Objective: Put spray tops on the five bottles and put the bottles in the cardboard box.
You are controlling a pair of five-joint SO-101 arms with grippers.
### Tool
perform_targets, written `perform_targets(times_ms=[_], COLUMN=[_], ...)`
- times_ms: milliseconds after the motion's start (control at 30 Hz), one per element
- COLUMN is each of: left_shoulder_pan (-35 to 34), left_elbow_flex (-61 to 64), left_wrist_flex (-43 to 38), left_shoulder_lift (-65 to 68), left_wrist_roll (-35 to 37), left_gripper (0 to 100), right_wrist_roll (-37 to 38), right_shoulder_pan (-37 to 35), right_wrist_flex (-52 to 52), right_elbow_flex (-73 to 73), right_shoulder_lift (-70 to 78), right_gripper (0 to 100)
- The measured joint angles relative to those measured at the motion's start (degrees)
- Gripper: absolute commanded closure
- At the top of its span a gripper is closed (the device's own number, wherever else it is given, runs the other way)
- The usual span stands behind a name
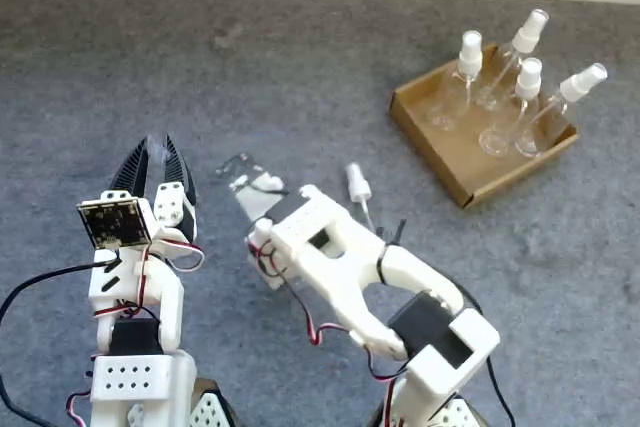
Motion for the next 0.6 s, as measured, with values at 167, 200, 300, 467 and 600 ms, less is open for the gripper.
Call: perform_targets(times_ms=[167,200,300,467,600], left_shoulder_pan=[0.0,0.0,0.0,0.0,0.0], left_elbow_flex=[0.0,0.0,0.0,0.0,0.0], left_wrist_flex=[0.0,0.0,0.0,0.0,0.0], left_shoulder_lift=[0.0,0.0,0.0,0.0,0.0], left_wrist_roll=[0.0,0.0,0.0,0.0,0.0], left_gripper=[93,93,93,93,93], right_wrist_roll=[0.0,0.0,0.0,0.0,0.0], right_shoulder_pan=[3.0,3.6,5.5,8.1,10.3], right_wrist_flex=[1.7,3.4,9.1,19.5,24.8], right_elbow_flex=[-0.4,-0.6,-3.1,-9.9,-14.0], right_shoulder_lift=[0.0,0.0,0.0,-4.9,-12.7], right_gripper=[82.8,82.8,82.8,82.8,82.8])
